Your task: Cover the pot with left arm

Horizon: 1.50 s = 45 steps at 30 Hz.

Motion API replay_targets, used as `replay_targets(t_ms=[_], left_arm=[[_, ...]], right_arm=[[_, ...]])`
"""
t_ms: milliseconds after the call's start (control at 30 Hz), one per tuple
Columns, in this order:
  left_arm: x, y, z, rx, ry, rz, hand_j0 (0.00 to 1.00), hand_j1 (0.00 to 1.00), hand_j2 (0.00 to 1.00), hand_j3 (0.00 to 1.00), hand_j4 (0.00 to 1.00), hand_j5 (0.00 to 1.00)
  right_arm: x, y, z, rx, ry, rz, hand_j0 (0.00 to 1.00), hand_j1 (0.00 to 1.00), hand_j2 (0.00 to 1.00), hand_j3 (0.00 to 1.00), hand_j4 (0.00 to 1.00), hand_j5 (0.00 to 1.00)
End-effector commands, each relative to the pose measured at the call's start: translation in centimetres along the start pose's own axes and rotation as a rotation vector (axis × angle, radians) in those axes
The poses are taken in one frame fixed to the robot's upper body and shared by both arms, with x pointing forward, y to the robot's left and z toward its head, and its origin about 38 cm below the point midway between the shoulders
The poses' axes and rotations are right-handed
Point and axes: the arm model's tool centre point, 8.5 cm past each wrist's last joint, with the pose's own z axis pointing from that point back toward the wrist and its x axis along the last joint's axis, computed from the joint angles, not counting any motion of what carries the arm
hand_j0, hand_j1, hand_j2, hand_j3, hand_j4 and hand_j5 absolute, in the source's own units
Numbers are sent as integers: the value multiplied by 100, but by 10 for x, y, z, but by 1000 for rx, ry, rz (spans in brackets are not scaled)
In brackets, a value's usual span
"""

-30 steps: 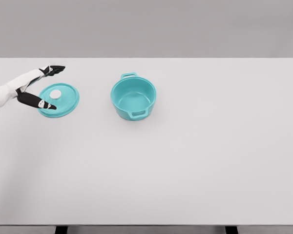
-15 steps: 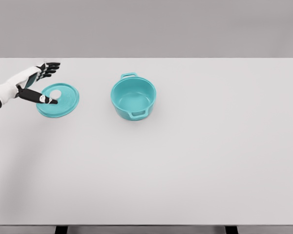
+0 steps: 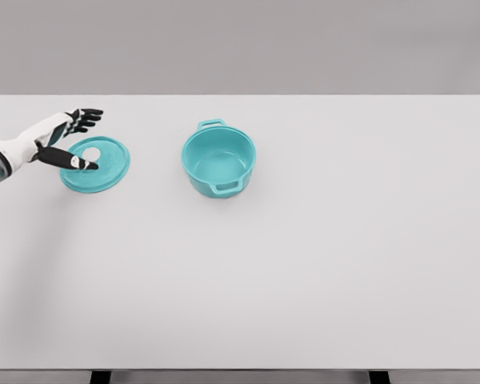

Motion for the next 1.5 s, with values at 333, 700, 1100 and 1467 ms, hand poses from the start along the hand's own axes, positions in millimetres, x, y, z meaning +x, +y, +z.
replay_targets(t_ms=[333, 700, 1100, 1467], left_arm=[[-4, 4, 4, 4, 6, -2, 95, 95, 95, 95, 95, 95], [-11, 2, 5, 9, 29, 5, 81, 81, 81, 81, 81, 81], [-13, 1, 6, 9, 33, 8, 81, 81, 81, 81, 81, 81], [-15, -1, 7, 2, 35, 6, 80, 80, 80, 80, 80, 80]], right_arm=[[0, 0, 0, 1, 0, 1, 100, 100, 100, 100, 100, 100], [0, 0, 0, 1, 0, 1, 100, 100, 100, 100, 100, 100], [0, 0, 0, 0, -1, 0, 100, 100, 100, 100, 100, 100], [0, 0, 0, 1, 0, 1, 100, 100, 100, 100, 100, 100]])
